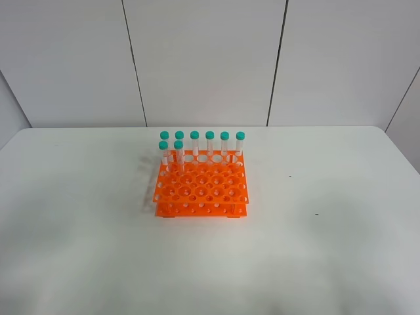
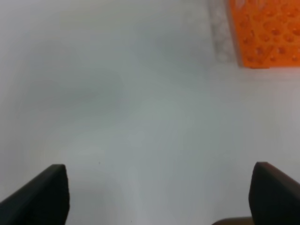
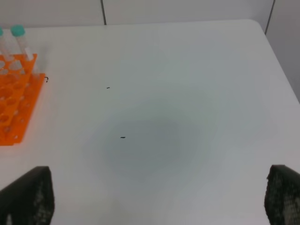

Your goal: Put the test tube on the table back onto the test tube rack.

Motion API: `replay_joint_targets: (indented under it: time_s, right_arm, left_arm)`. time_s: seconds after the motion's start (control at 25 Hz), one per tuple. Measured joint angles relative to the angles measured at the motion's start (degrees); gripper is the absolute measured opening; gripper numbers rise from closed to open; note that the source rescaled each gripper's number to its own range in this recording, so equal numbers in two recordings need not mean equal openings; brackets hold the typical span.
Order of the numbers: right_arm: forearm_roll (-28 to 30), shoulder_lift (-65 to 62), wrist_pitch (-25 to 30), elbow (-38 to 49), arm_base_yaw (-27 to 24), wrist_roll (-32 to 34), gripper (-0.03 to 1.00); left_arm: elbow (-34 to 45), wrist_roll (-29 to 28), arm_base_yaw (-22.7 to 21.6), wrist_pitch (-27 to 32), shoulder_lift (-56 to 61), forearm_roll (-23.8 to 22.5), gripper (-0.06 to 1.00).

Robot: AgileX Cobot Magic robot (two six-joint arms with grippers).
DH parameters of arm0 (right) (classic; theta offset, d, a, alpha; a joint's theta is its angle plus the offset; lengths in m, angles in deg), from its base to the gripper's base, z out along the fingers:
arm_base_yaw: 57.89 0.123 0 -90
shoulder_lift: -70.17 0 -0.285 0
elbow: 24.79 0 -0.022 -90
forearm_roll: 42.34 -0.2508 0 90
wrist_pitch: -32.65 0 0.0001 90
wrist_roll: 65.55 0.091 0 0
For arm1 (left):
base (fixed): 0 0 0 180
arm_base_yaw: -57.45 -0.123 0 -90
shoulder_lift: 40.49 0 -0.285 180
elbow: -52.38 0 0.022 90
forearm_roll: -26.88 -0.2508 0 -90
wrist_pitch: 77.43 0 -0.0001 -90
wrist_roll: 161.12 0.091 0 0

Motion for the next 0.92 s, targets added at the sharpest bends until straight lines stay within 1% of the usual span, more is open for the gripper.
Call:
replay_joint_targets:
  time_s: [0.24,0.4,0.92]
  right_arm:
    - [0.00,0.00,0.00,0.00,0.00,0.00,1.00]
    - [0.00,0.00,0.00,0.00,0.00,0.00,1.00]
    - [0.00,0.00,0.00,0.00,0.00,0.00,1.00]
  left_arm:
    - [0.00,0.00,2.97,0.00,2.13,0.05,1.00]
    - [0.00,0.00,3.01,0.04,4.97,0.12,1.00]
    - [0.00,0.00,3.01,0.04,4.99,0.18,1.00]
